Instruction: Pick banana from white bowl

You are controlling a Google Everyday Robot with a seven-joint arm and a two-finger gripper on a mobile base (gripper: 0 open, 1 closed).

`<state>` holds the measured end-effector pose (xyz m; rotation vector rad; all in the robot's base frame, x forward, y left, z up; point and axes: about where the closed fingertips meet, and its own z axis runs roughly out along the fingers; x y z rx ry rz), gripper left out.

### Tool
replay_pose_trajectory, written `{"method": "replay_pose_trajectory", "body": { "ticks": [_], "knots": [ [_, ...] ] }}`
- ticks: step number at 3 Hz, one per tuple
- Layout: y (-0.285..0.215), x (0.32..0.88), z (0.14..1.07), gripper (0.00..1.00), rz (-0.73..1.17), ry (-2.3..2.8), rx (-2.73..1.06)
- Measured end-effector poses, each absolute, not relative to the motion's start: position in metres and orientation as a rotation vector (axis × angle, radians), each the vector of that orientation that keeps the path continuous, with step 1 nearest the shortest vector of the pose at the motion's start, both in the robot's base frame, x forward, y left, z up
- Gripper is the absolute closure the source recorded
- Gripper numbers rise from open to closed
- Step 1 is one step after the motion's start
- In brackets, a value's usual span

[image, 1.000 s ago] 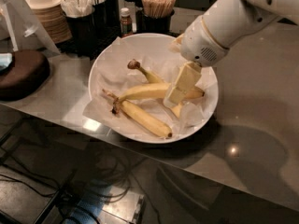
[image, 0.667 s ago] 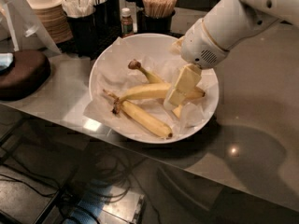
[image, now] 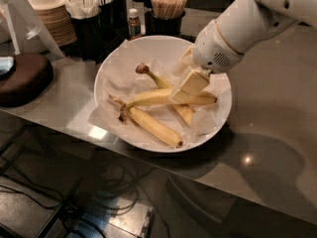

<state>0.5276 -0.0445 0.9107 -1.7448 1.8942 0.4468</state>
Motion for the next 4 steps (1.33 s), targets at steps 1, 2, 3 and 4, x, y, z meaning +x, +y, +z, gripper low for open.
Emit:
{"method": "replay_pose_trajectory", "body": {
  "ticks": [1,2,3,4],
  "knots": [
    [-0.0445,0.5276,0.9107,0.49,0.447,1.894,-1.745],
    [-0.0445,0.5276,0.9107,0.33,0.447,1.894,-1.745],
    [-0.0445,0.5276,0.9107,0.19,0.447,1.894,-1.745],
    [-0.0446,0.5294,0.9083,0.23,0.451,1.903,-1.741]
  ]
}}
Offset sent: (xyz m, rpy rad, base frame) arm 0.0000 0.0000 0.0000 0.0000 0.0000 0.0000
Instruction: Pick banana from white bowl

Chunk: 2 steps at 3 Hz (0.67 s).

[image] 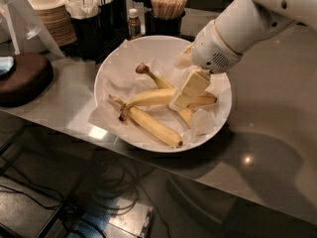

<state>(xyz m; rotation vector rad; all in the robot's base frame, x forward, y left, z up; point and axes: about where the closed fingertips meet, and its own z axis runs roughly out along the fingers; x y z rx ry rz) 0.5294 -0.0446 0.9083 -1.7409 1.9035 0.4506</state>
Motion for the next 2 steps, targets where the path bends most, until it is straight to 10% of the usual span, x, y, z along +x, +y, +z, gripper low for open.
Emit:
{"method": "replay_pose_trajectory", "body": {
  "ticks": [2],
  "knots": [
    [-0.053,0.536,0.888,0.24,0.495,1.972,-1.707]
  ]
}}
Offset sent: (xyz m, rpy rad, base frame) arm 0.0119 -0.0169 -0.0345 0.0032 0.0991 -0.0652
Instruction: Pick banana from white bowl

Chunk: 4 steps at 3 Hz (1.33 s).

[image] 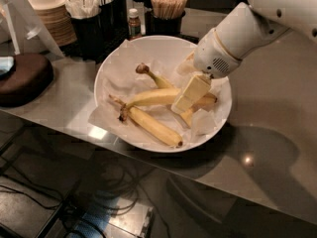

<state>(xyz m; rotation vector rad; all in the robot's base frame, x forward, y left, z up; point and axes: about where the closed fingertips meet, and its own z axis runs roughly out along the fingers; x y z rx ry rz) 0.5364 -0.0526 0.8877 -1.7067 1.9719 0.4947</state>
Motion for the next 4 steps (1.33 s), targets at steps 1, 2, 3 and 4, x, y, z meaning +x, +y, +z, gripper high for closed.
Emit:
{"method": "replay_pose_trajectory", "body": {
  "ticks": [1,2,3,4],
  "knots": [
    [-0.059,0.536,0.875,0.26,0.514,2.018,-1.693],
    [-0.061,0.533,0.863,0.41,0.53,2.054,-1.689],
    [-0.061,0.53,0.855,0.61,0.531,2.072,-1.699],
    [-0.061,0.528,0.859,0.85,0.508,2.061,-1.699]
  ]
}}
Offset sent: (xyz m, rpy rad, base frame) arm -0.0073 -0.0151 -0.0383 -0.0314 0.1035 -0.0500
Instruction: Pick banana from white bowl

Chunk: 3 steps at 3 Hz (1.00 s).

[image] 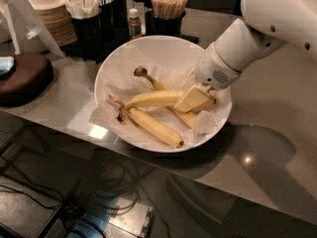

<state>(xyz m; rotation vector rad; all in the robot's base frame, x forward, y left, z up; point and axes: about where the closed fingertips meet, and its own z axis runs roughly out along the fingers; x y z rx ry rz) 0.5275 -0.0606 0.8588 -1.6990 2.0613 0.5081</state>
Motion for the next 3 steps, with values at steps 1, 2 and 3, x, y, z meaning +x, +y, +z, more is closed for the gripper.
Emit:
{"method": "replay_pose_trajectory", "body": {
  "ticks": [1,2,3],
  "knots": [
    [-0.066,0.518,0.889,1.0,0.434,1.978,-1.667],
    [-0.077,0.496,0.946,1.0,0.328,1.808,-1.598],
    [-0.1,0.465,1.004,1.0,0.248,1.649,-1.509]
  ]
}}
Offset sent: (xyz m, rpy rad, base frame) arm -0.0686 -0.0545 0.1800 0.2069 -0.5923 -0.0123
